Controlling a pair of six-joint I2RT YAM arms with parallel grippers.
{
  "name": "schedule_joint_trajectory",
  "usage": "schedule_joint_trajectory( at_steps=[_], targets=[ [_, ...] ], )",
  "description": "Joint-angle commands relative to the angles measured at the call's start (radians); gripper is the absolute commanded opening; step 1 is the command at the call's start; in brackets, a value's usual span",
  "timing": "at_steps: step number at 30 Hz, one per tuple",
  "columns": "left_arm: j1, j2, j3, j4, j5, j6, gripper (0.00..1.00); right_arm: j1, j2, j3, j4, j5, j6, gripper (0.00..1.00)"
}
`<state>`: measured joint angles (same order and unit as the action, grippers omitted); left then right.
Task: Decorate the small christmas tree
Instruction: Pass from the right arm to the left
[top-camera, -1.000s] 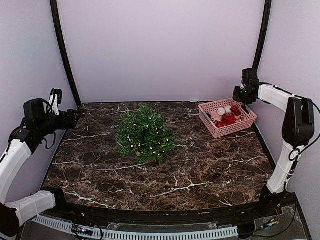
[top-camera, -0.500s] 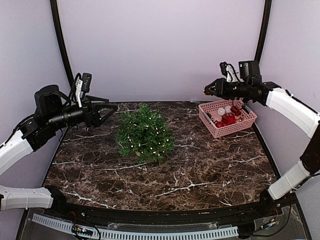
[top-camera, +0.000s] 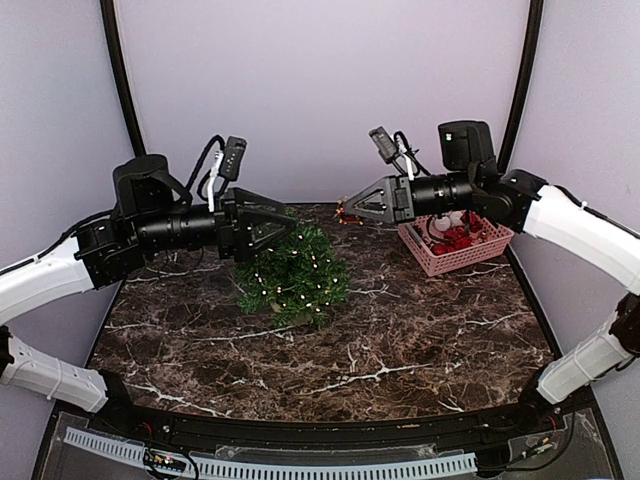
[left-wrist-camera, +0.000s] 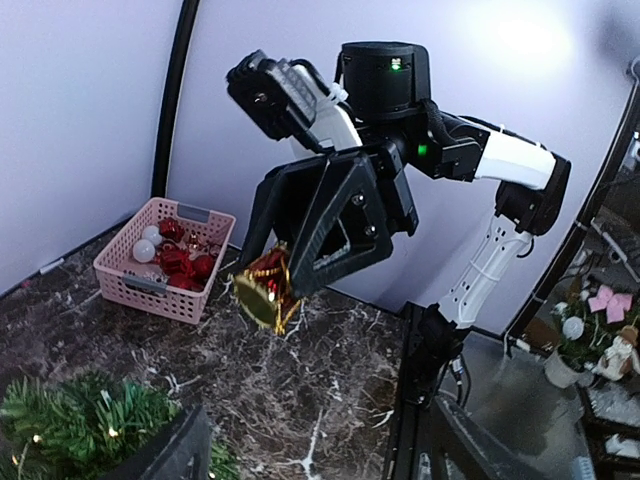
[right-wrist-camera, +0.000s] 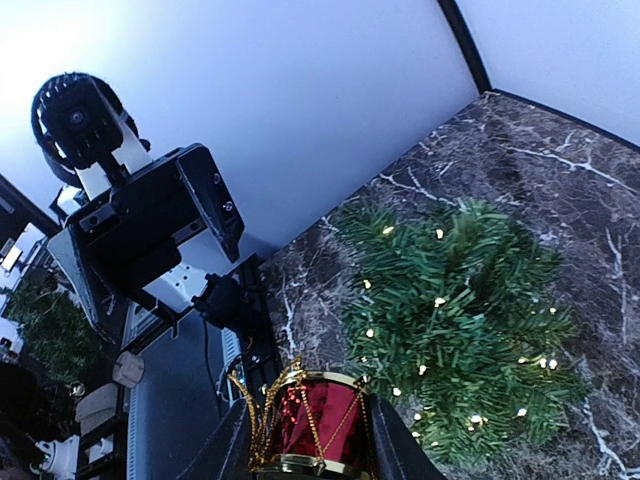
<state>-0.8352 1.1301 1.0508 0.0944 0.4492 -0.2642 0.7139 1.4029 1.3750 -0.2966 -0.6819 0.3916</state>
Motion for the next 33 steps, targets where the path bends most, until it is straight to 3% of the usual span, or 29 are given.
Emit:
schedule_joint_trajectory(
  at_steps=[1,4,12,23,33],
  targets=[
    [-0.037,0.028,0.094,-0.046,-0.047,0.088,0.72,0.039,0.034,0.010,0.053,-0.082,-0.017,0.29],
    [-0.048,0.049,0.118,-0.083,-0.048,0.125,0.60,0.056,0.051,0.020,0.040,-0.101,-0.022,0.29],
    [-0.069,0.101,0.162,-0.121,-0.030,0.137,0.40,0.079,0.070,0.039,0.026,-0.099,-0.036,0.29],
    [-0.070,0.139,0.174,-0.117,-0.032,0.115,0.22,0.097,0.080,0.050,0.012,-0.096,-0.041,0.29],
    [-0.072,0.148,0.160,-0.055,0.033,0.076,0.25,0.104,0.093,0.061,0.001,-0.088,-0.051,0.29]
  ],
)
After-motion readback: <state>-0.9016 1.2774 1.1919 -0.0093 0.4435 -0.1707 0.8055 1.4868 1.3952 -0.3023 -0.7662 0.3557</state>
